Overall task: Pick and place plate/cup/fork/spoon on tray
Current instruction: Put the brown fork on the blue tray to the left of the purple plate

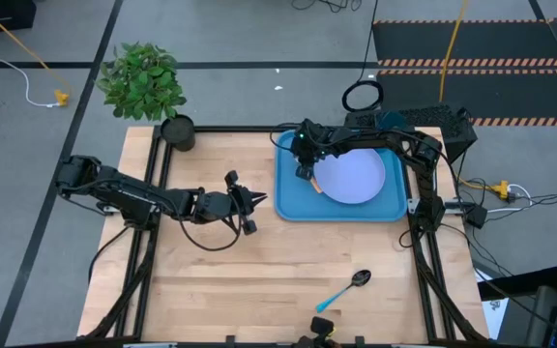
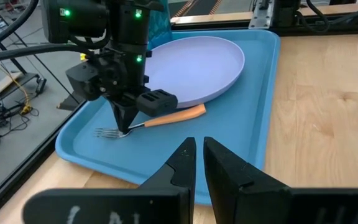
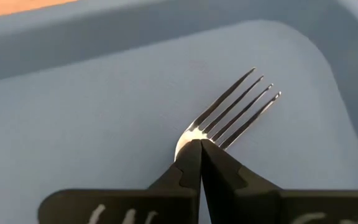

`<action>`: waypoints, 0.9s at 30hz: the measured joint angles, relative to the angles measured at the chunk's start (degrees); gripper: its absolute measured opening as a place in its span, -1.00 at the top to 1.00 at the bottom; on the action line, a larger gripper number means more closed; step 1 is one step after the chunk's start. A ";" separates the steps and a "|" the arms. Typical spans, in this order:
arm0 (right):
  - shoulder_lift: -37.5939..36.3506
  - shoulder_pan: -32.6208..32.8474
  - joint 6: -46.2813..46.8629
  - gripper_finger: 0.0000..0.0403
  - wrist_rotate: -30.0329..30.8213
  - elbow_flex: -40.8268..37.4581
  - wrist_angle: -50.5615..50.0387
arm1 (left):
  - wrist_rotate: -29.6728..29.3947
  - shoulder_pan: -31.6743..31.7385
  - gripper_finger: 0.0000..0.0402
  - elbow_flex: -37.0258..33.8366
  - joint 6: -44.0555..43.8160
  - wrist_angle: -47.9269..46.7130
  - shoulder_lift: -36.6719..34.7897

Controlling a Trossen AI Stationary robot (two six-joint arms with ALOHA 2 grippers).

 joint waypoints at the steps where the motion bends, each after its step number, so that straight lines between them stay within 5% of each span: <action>1: 0.00 0.06 0.71 0.98 0.02 -0.03 0.13 | 0.00 0.00 0.83 0.00 0.00 -0.02 0.00; 19: -7.11 1.96 8.06 0.98 4.24 -0.24 -2.54 | -0.02 0.00 0.83 -0.02 0.53 0.09 0.00; 27: -6.68 0.47 0.75 0.98 -1.86 0.99 -3.81 | -0.02 0.00 0.83 -0.02 0.97 1.14 0.00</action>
